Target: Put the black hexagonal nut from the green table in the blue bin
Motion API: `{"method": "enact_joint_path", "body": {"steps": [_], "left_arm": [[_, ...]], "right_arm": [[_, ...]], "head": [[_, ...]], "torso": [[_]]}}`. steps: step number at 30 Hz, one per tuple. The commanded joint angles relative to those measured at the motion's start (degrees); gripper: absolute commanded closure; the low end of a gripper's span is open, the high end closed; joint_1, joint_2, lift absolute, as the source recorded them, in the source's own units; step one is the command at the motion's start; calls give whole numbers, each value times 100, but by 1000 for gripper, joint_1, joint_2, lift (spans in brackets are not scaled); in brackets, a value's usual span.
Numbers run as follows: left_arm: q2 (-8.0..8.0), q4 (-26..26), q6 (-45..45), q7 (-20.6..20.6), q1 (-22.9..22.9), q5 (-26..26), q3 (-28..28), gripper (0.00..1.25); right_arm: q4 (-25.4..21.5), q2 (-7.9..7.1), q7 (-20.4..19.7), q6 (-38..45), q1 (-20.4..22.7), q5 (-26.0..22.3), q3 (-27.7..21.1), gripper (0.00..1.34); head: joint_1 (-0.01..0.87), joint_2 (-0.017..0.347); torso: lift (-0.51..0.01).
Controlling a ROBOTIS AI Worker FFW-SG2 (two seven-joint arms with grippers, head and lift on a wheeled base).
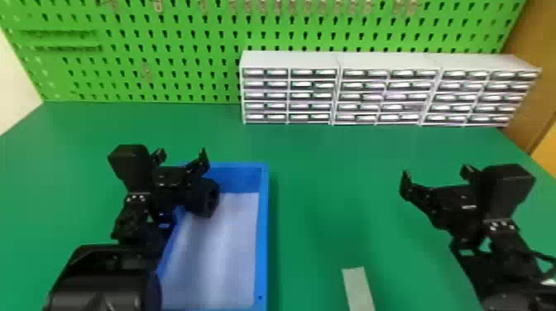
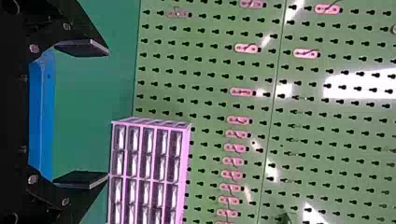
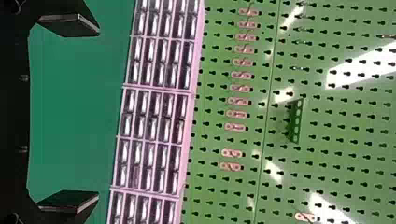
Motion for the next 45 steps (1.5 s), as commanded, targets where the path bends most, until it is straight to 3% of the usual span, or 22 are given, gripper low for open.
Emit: {"method": "enact_joint_path", "body": {"steps": [1,27,45], "left_arm": [[1,-7,-67,0,-1,-253,-23,321],[1,-77,-155,-70,-27,-860,-32,321],[1,-95,-155,-88,-27,-807,4,321]], "right_arm": [[1,0,0,11,3,-40,-9,75],[9,9,0,64,12,-110,-18,75],[9,18,0,64,3,-128,0,75]], "head": [[686,51],[686,51],[686,51]], "torso": [[-97],[-97],[-97]]}}
